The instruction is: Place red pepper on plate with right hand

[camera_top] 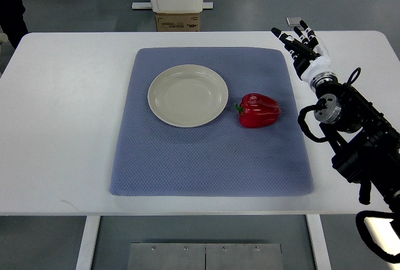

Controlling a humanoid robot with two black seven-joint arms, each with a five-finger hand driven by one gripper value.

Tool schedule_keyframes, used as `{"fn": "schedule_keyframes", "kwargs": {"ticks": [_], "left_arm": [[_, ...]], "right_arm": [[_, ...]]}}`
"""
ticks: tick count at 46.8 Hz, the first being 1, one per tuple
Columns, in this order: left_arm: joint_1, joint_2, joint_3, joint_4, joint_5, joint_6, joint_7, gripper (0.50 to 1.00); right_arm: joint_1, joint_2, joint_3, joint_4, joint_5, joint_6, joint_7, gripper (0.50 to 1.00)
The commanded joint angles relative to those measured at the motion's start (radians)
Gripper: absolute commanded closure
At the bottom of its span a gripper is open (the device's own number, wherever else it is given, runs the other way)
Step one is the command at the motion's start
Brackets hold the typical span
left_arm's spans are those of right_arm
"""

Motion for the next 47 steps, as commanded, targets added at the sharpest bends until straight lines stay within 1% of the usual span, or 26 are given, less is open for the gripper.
{"fn": "schedule_keyframes", "kwargs": {"ticks": [1,31,47], "left_arm": [[0.007,0.0,0.0,-0.001,0.0,-0.004,0.0,0.5],[0.002,0.0,0.0,0.0,0.0,0.0,0.0,0.5],[0.002,0.0,0.0,0.0,0.0,0.0,0.0,0.5]], "right_arm": [[0.0,0.0,0.0,0.0,0.0,0.0,0.0,0.5],[0.0,0.0,0.0,0.0,0.0,0.0,0.0,0.5],[-0.002,-0.025,0.0,0.0,0.021,0.0,0.0,0.5]]}}
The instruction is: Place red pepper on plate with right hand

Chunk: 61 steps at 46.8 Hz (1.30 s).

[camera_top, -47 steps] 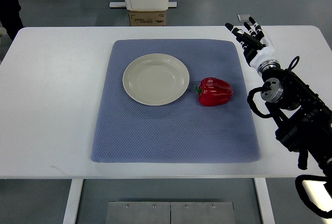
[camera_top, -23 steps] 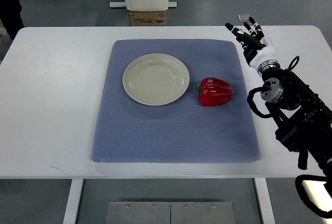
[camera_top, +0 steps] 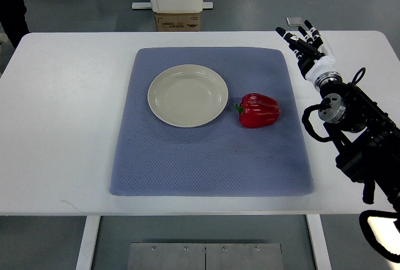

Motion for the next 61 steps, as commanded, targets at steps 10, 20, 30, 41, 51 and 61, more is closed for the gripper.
{"fn": "schedule_keyframes", "kwargs": {"ticks": [10,20,30,41,51,61], "left_arm": [[0.0,0.0,0.0,0.0,0.0,0.0,0.0,0.5],[0.0,0.0,0.0,0.0,0.0,0.0,0.0,0.5],[0.0,0.0,0.0,0.0,0.0,0.0,0.0,0.5],[0.0,0.0,0.0,0.0,0.0,0.0,0.0,0.5],[0.0,0.0,0.0,0.0,0.0,0.0,0.0,0.5],[0.0,0.0,0.0,0.0,0.0,0.0,0.0,0.5]], "right_arm": [[0.0,-0.014,0.0,0.0,0.005,0.001,0.0,0.5],[0.0,-0.013,0.0,0.0,0.005,0.001,0.0,0.5],[0.001,-0.013,0.0,-0.002,0.053,0.001,0.0,0.5],[-0.003,-0.011,-0.009,-0.002,0.065,0.016,0.0,0.5],[-0.003,-0.01,-0.058,0.001,0.067,0.018,0.017,0.5],[0.006,-0.013,-0.092,0.003,0.068,0.027,0.064,0.5]]}}
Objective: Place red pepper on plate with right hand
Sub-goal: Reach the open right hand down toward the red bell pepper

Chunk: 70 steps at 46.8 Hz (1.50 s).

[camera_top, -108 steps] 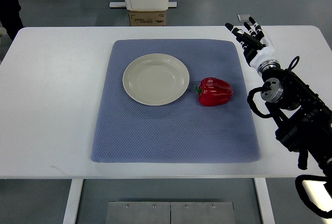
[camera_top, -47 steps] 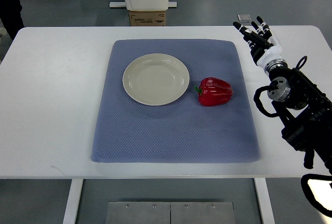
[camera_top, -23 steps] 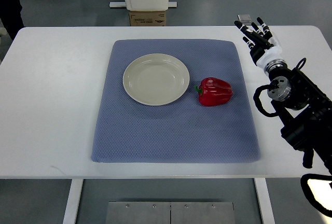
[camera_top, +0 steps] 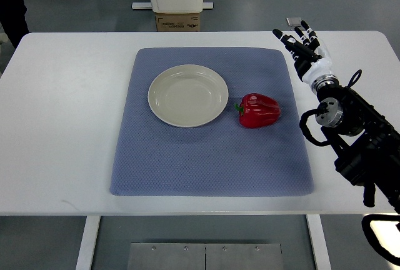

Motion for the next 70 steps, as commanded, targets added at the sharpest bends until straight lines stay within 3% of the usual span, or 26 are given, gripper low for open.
{"fn": "schedule_keyframes", "kwargs": {"ticks": [1,23,37,53,60,70], "left_arm": [[0.0,0.0,0.0,0.0,0.0,0.0,0.0,0.5],[0.0,0.0,0.0,0.0,0.0,0.0,0.0,0.5],[0.0,0.0,0.0,0.0,0.0,0.0,0.0,0.5],[0.0,0.0,0.0,0.002,0.0,0.0,0.0,0.5],[0.0,0.0,0.0,0.0,0.0,0.0,0.0,0.5],[0.0,0.0,0.0,0.0,0.0,0.0,0.0,0.5]], "right_arm": [[0.005,-0.004,-0.002,0.001,0.001,0.011,0.002,0.5],[0.062,-0.085,-0.144,0.006,0.053,0.158,0.012,0.507],[0.195,-0.251,-0.575,0.047,0.059,0.161,0.041,0.509],[0.372,-0.409,-1.026,0.244,0.055,0.16,0.111,0.509],[0.459,-0.442,-1.166,0.316,0.048,0.16,0.111,0.509],[0.54,-0.444,-1.313,0.336,0.018,0.158,0.102,0.509]]}}
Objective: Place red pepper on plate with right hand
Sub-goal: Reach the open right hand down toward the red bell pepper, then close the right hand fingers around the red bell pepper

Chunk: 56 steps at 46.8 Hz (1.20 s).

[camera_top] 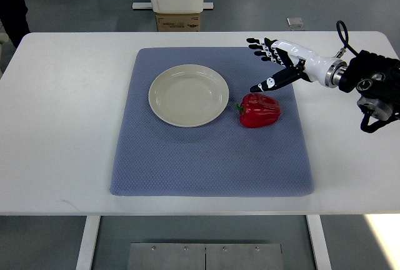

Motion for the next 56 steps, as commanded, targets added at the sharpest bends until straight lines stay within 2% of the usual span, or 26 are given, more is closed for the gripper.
{"fn": "schedule_keyframes", "kwargs": {"ticks": [1,26,49,56], "left_arm": [[0.0,0.0,0.0,0.0,0.0,0.0,0.0,0.5],[0.0,0.0,0.0,0.0,0.0,0.0,0.0,0.5],[0.0,0.0,0.0,0.0,0.0,0.0,0.0,0.5],[0.0,0.0,0.0,0.0,0.0,0.0,0.0,0.5]], "right_arm": [[0.027,0.0,-0.049,0.0,-0.024,0.0,-0.004,0.509],[0.098,0.015,-0.206,0.005,-0.136,0.0,-0.009,0.511],[0.135,0.066,-0.273,0.022,-0.158,-0.003,-0.036,0.563],[0.133,0.072,-0.29,0.019,-0.173,-0.005,-0.036,0.565]]}}
